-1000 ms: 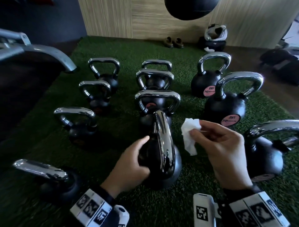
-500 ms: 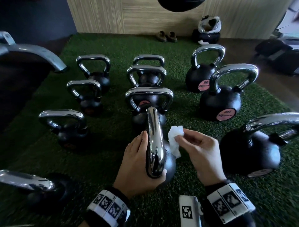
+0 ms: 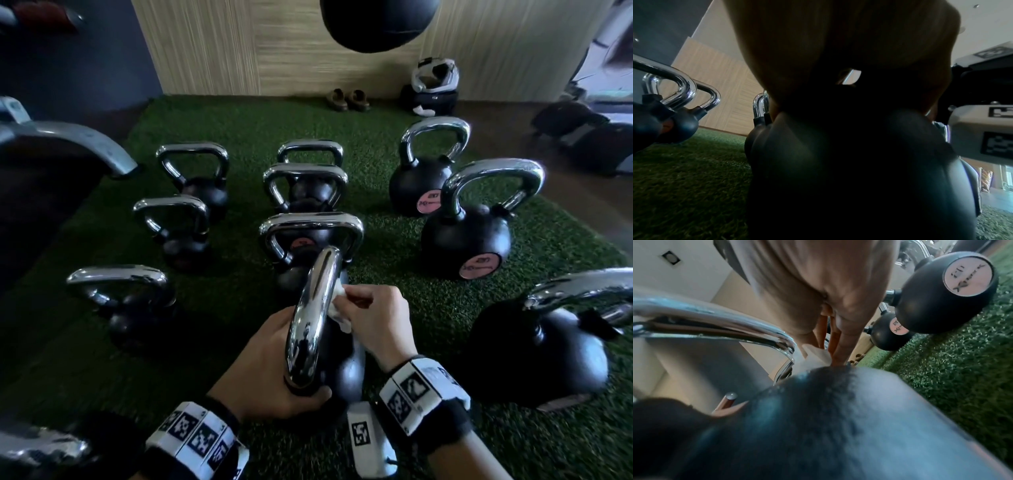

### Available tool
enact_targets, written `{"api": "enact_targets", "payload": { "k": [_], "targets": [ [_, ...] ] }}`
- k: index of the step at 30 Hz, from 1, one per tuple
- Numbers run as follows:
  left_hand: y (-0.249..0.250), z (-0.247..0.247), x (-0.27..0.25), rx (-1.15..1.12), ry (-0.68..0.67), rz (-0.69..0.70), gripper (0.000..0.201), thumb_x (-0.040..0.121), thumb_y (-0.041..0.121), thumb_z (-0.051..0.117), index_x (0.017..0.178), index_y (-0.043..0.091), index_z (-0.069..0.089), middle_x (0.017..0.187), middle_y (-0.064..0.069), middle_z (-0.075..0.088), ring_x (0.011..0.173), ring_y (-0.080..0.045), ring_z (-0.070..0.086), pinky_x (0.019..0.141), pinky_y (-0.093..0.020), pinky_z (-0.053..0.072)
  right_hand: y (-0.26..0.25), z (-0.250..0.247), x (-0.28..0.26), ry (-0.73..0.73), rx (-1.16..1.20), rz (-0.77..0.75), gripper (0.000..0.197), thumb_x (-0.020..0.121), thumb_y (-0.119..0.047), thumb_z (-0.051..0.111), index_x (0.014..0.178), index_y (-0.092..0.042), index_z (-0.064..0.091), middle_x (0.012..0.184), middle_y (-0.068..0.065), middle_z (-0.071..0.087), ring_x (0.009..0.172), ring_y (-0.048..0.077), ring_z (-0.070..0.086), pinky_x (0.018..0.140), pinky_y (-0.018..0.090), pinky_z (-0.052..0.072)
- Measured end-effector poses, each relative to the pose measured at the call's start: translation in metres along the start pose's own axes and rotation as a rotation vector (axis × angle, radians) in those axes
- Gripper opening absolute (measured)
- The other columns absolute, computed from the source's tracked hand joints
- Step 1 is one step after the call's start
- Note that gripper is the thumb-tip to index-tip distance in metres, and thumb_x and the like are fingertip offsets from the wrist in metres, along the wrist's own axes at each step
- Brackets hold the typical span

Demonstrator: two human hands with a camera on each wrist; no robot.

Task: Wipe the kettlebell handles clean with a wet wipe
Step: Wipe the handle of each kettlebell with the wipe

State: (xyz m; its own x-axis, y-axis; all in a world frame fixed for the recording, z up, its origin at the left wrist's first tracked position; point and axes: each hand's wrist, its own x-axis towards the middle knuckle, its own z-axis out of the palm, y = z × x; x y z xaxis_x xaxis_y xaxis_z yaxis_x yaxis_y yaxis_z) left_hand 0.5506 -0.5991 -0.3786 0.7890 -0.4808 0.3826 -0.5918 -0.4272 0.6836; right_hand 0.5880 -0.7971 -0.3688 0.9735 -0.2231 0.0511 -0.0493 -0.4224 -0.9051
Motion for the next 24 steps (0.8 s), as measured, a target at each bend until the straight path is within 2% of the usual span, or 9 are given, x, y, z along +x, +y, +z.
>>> {"api": "enact_targets", "payload": {
  "k": [2,4,6,8,10,12,16,20,24],
  "targets": [
    [-0.001,-0.001,0.001,0.003,-0.003,-0.020,0.094,0.064,0.051,0.087,0.131,0.080,0.027,0.139,0.028,0.052,0.133,0.000,0.050,0.113,-0.022,0.041,-0.005,0.000,0.010,0.038,0.015,-0.036,0.018,0.089,-0.020,0.078,0.107,-0.020,0.081,0.080,-0.017,0.073,0.074,-0.008,0.067,0.061,0.001,0.045],
    [-0.005,-0.001,0.000,-0.003,-0.017,-0.055,0.095,0.064,0.052,0.088,0.131,0.081,0.027,0.142,0.023,0.051,0.136,0.002,0.048,0.115,-0.026,0.041,-0.007,0.000,0.020,0.087,0.068,-0.081,0.019,0.088,-0.018,0.078,0.107,-0.020,0.081,0.092,-0.012,0.077,0.086,0.003,0.072,0.075,0.011,0.052],
    [-0.004,-0.003,0.000,-0.022,-0.056,-0.115,0.097,0.063,0.052,0.090,0.127,0.084,0.026,0.143,0.022,0.051,0.137,0.003,0.047,0.117,-0.030,0.042,-0.002,0.001,0.026,0.081,0.126,-0.074,0.020,0.087,-0.019,0.080,0.107,-0.021,0.081,0.094,-0.011,0.079,0.087,0.003,0.073,0.081,0.022,0.058],
    [-0.001,-0.005,0.001,-0.020,-0.078,-0.149,0.097,0.060,0.054,0.088,0.121,0.089,0.022,0.142,0.026,0.048,0.137,0.005,0.044,0.118,-0.030,0.041,0.004,0.001,0.026,0.032,0.121,-0.035,0.018,0.086,-0.019,0.081,0.104,-0.023,0.082,0.089,-0.010,0.079,0.084,0.002,0.074,0.083,0.027,0.061],
    [0.001,-0.005,0.003,-0.021,-0.084,-0.163,0.095,0.059,0.055,0.086,0.118,0.091,0.022,0.141,0.027,0.047,0.137,0.001,0.045,0.118,-0.032,0.040,0.007,-0.002,0.029,-0.006,0.087,-0.021,0.016,0.085,-0.019,0.082,0.100,-0.025,0.082,0.084,-0.011,0.079,0.079,-0.001,0.073,0.077,0.025,0.059],
    [-0.001,-0.005,0.005,-0.042,-0.087,-0.188,0.095,0.058,0.055,0.088,0.121,0.089,0.024,0.143,0.022,0.050,0.139,-0.005,0.047,0.118,-0.038,0.041,-0.001,-0.007,0.035,0.018,0.086,-0.061,0.017,0.084,-0.018,0.083,0.099,-0.026,0.082,0.082,-0.012,0.079,0.074,-0.004,0.071,0.071,0.022,0.055],
    [-0.005,-0.007,0.007,-0.080,-0.084,-0.208,0.090,0.060,0.051,0.090,0.122,0.083,0.034,0.139,0.013,0.059,0.133,-0.009,0.055,0.113,-0.045,0.046,-0.025,-0.018,0.037,0.102,0.074,-0.314,0.026,0.085,-0.008,0.079,0.107,-0.022,0.082,0.099,-0.011,0.079,0.090,-0.002,0.073,0.082,0.017,0.057],
    [-0.006,-0.010,0.011,-0.084,-0.097,-0.199,0.091,0.060,0.050,0.089,0.122,0.084,0.032,0.141,0.016,0.056,0.134,-0.003,0.053,0.116,-0.038,0.043,-0.029,-0.022,0.037,0.075,0.062,-0.353,0.028,0.086,-0.002,0.077,0.107,-0.019,0.082,0.103,-0.010,0.079,0.091,-0.002,0.073,0.085,0.016,0.057],
    [-0.008,-0.010,0.016,-0.078,-0.127,-0.214,0.089,0.059,0.055,0.084,0.119,0.088,0.028,0.138,0.027,0.051,0.132,0.008,0.048,0.115,-0.022,0.038,-0.035,-0.024,0.042,0.061,-0.002,-0.387,0.032,0.084,0.004,0.075,0.107,-0.018,0.082,0.104,-0.008,0.078,0.094,-0.003,0.071,0.084,0.012,0.056]
  ]
}}
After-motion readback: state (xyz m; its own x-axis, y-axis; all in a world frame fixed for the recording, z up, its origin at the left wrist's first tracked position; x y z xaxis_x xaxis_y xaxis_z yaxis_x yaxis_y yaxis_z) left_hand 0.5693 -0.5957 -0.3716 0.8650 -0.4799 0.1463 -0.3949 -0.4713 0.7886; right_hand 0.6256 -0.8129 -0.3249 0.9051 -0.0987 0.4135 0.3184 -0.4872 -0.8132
